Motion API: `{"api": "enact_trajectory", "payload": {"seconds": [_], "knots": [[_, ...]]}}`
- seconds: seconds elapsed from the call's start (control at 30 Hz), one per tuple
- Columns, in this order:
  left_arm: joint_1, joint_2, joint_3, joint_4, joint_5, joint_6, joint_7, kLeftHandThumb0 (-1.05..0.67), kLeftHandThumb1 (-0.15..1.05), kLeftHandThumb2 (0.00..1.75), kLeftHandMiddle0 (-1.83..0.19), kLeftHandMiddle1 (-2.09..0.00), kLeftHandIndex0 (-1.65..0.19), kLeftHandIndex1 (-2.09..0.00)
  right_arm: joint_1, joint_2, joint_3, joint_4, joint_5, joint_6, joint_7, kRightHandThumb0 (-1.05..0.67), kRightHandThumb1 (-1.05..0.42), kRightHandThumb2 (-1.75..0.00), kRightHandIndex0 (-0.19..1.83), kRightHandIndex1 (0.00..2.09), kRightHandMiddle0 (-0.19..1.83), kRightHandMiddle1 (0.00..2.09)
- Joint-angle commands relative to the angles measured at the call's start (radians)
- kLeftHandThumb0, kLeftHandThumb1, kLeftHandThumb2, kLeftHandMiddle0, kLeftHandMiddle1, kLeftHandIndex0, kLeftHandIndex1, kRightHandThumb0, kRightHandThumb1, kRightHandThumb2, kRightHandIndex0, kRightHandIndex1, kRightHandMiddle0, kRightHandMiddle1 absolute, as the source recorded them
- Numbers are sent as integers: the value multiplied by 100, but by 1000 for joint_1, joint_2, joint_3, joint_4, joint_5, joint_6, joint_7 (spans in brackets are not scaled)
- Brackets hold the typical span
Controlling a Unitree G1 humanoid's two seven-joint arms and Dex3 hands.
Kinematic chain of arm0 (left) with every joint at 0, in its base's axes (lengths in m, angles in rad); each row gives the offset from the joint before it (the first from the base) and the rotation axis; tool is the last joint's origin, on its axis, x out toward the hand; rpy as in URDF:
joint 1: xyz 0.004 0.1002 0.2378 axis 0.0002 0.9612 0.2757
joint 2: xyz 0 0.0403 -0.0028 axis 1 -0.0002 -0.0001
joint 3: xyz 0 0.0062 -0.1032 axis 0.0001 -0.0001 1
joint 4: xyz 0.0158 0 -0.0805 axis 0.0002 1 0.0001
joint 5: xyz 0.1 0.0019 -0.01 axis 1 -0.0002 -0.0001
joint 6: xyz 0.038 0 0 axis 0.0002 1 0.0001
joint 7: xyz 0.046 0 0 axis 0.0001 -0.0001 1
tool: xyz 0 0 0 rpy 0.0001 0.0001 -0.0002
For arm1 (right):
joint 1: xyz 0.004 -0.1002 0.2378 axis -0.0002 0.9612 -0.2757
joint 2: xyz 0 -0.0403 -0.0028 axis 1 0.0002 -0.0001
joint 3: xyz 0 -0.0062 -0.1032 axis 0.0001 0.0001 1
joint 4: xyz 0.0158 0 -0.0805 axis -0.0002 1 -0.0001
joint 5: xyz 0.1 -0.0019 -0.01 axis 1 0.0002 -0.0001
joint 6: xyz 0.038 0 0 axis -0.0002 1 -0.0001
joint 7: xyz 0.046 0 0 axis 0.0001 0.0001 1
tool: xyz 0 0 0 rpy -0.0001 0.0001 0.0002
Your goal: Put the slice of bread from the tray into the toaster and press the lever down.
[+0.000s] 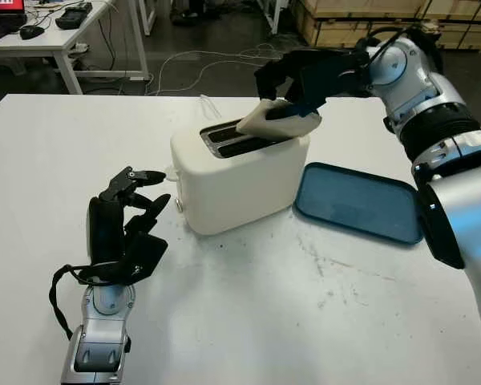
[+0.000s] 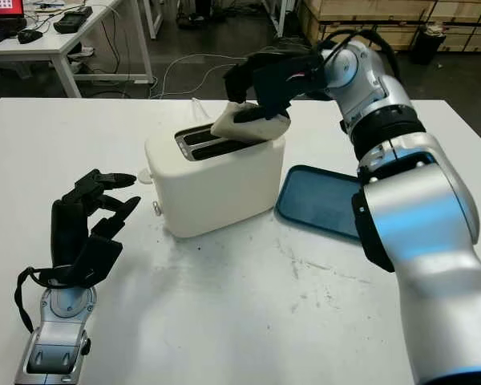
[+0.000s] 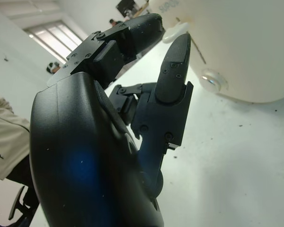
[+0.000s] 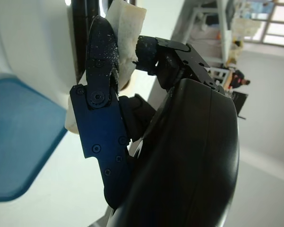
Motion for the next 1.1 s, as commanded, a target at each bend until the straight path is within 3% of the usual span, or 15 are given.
{"api": "enact_trajectory", "payload": {"seconds": [0.0, 0.73, 1.07], "knots": [[-1, -1, 0, 10, -1, -2, 1, -36, 92, 4, -62, -146, -67, -81, -6, -25, 12, 6, -25, 18, 16, -55, -92, -31, 99, 175, 79, 175], [-1, 0, -3, 21, 16, -9, 14, -37, 92, 4, -62, -145, -67, -81, 1, -23, -4, -6, 1, 23, 83, -55, -92, -30, 103, 175, 83, 175], [-5, -6, -5, 20, 8, -5, 10, -37, 92, 4, -63, -146, -67, -81, 5, -6, 21, -37, -11, -57, 84, -54, -92, -29, 102, 175, 82, 175]]}}
